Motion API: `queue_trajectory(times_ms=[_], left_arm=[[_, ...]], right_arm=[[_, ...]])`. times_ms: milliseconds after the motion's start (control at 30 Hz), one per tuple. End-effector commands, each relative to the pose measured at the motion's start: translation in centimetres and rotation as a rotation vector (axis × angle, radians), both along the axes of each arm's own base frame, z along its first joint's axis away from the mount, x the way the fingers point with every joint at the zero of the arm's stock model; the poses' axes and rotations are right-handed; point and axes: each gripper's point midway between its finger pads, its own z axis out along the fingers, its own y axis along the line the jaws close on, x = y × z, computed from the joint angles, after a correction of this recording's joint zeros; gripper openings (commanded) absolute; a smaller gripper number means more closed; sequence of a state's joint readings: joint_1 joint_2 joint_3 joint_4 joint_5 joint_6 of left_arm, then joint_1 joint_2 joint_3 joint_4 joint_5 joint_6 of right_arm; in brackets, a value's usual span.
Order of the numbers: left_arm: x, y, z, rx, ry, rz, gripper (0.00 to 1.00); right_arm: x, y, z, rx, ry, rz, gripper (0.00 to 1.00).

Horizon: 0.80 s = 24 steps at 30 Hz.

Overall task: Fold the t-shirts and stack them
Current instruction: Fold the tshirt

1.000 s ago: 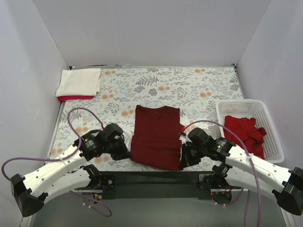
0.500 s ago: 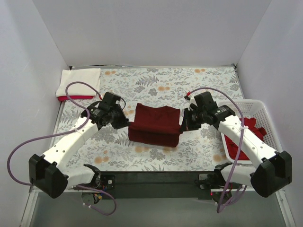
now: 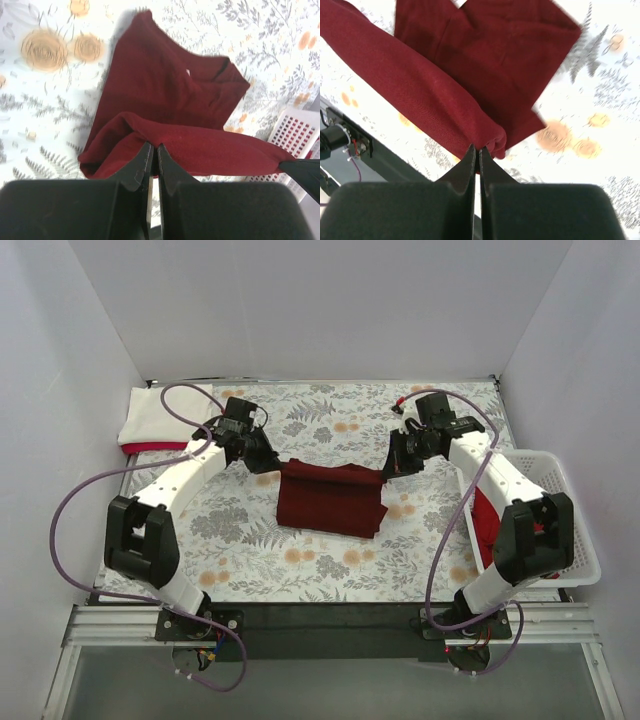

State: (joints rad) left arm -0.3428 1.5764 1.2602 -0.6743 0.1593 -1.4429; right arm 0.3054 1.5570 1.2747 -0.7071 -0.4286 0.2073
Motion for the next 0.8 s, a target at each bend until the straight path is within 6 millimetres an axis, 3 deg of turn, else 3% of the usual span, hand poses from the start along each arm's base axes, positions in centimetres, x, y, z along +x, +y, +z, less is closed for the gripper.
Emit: queue_trajectory(times_ms=[0, 67, 100, 133, 233, 467, 533, 567, 633, 667, 733, 767], left_arm=[[3.6, 0.5, 0.9, -0.010, -0.077, 0.006, 0.00], [4.7, 0.4, -0.7, -0.003, -0.047, 0.011, 0.00], [5.6, 0.4, -0.6, -0.005, -0.063, 0.013, 0.00], [6.0, 0.3, -1.9, 0.005, -0.040, 0.011, 0.00], [7.3, 0.2, -3.0, 0.011, -0.039, 0.014, 0.00], [8.4, 0.6, -7.2, 0.034, 0.019, 0.054, 0.00], [8.6, 0.8, -7.7, 0.041, 0.023, 0.065, 0.08], [8.7, 0.8, -7.7, 0.042, 0.023, 0.069, 0.21], [8.9, 1.0, -6.9, 0.040, 0.002, 0.080, 0.31], [8.9, 1.1, -6.5, 0.038, -0.010, 0.080, 0.42], [8.6, 1.5, -4.5, 0.042, -0.062, 0.093, 0.53], [8.4, 1.7, -3.6, 0.041, -0.087, 0.098, 0.57]], right_arm=[[2.5, -0.8, -0.7, -0.018, -0.006, 0.004, 0.01], [3.8, -1.0, -1.1, -0.020, -0.009, -0.007, 0.01], [4.5, -1.2, -2.2, -0.024, 0.005, -0.013, 0.01], [5.2, -1.2, -2.2, -0.023, 0.000, -0.015, 0.01], [6.5, -1.5, -4.0, -0.030, 0.021, -0.028, 0.01], [9.2, -1.0, -6.6, -0.012, -0.002, -0.059, 0.04], [9.7, -1.1, -6.9, -0.016, -0.017, -0.067, 0.12], [10.2, -1.1, -6.8, -0.016, -0.035, -0.081, 0.19], [10.4, -1.4, -5.9, -0.017, -0.089, -0.108, 0.25], [10.6, -1.5, -3.9, 0.001, -0.158, -0.123, 0.36], [10.6, -2.2, -3.2, -0.012, -0.229, -0.170, 0.47], [10.4, -2.4, -1.2, 0.003, -0.288, -0.185, 0.52]])
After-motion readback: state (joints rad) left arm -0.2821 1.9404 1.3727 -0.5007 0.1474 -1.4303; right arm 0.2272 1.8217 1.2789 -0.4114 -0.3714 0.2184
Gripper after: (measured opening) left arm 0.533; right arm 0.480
